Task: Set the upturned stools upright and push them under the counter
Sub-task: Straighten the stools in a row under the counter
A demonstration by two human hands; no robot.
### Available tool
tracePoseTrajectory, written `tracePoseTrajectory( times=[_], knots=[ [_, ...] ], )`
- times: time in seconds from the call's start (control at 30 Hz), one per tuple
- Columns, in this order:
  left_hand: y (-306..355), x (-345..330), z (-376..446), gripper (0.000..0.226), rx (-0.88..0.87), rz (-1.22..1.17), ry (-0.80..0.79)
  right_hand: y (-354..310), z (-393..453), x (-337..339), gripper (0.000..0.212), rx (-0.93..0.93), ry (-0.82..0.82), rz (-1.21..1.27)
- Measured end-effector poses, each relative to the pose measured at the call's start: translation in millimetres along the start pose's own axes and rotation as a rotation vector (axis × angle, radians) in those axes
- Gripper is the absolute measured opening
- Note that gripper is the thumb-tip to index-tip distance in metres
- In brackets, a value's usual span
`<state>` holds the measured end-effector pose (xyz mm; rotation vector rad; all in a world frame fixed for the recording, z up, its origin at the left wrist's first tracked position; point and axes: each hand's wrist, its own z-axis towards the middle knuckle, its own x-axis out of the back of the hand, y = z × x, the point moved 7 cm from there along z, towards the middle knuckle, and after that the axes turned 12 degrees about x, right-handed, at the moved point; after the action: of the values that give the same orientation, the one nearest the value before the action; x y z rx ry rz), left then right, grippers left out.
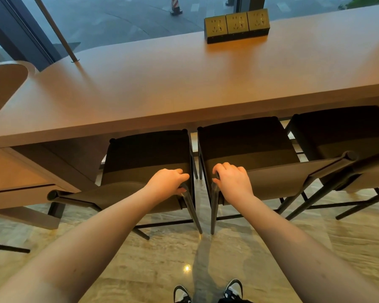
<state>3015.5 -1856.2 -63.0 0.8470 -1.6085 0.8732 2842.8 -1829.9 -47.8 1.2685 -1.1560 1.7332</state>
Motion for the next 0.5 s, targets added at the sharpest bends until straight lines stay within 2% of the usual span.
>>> tracePoseTrajectory(
  times=[0.23, 0.5],
  knots=[
    [-5.1, -2.3, -7.2, 0.038, -0.074, 0.014, -0.051, 0.0, -0.9, 0.1, 0.026, 0.004, 0.001, 0.007],
    [-7.4, -2.9, -14.0, 0.042, -0.005, 0.026, -0.019, -3.3, -1.3, 0.6, 0.024, -0.006, -0.006, -0.002]
  ],
)
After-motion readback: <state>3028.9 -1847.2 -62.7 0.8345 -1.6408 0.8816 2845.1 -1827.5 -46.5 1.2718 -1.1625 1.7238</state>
